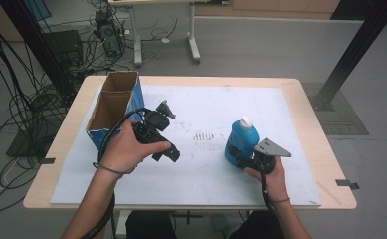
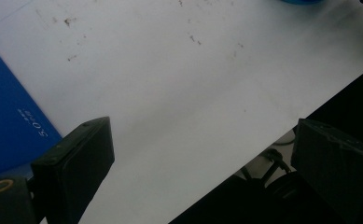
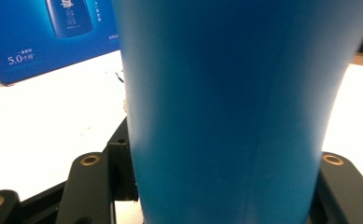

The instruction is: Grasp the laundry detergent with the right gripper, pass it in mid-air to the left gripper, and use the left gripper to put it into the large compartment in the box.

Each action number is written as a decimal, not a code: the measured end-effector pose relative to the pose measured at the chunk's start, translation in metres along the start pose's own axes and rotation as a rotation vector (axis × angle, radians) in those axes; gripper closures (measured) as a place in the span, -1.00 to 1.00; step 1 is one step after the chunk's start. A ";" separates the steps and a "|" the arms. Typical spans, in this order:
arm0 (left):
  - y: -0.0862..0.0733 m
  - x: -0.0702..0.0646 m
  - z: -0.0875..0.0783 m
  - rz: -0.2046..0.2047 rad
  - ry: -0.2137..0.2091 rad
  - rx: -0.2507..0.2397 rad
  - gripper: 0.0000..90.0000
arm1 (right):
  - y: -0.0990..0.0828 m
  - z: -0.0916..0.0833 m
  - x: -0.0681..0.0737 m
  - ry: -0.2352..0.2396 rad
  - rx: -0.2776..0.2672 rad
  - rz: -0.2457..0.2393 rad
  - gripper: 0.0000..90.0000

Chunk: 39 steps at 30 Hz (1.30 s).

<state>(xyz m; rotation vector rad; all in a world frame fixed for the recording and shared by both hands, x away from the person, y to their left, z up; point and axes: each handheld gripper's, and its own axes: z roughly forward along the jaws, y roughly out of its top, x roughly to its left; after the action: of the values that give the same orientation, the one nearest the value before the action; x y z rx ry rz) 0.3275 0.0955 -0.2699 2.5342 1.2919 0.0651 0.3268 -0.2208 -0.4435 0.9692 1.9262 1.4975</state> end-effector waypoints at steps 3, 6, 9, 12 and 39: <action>0.000 0.000 0.001 0.000 -0.001 0.003 -0.86 | 0.000 0.000 0.000 0.001 -0.002 -0.002 -0.07; -0.001 0.000 0.001 -0.002 0.000 0.005 -0.86 | 0.000 0.000 0.000 0.004 0.000 0.000 -0.07; -0.001 0.001 0.001 -0.004 0.001 0.003 -0.86 | 0.000 0.000 -0.001 0.005 0.000 -0.001 -0.07; -0.001 0.001 0.000 -0.003 -0.003 -0.001 -0.86 | 0.000 0.000 -0.001 0.006 -0.003 0.001 -0.07; -0.002 0.002 0.002 -0.005 -0.009 -0.001 -0.86 | 0.000 0.000 -0.001 0.009 0.002 0.007 -0.07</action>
<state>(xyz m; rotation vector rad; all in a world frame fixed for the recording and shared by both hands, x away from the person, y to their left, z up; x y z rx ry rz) 0.3278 0.0980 -0.2724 2.5274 1.2938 0.0536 0.3280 -0.2217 -0.4435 0.9732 1.9322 1.5068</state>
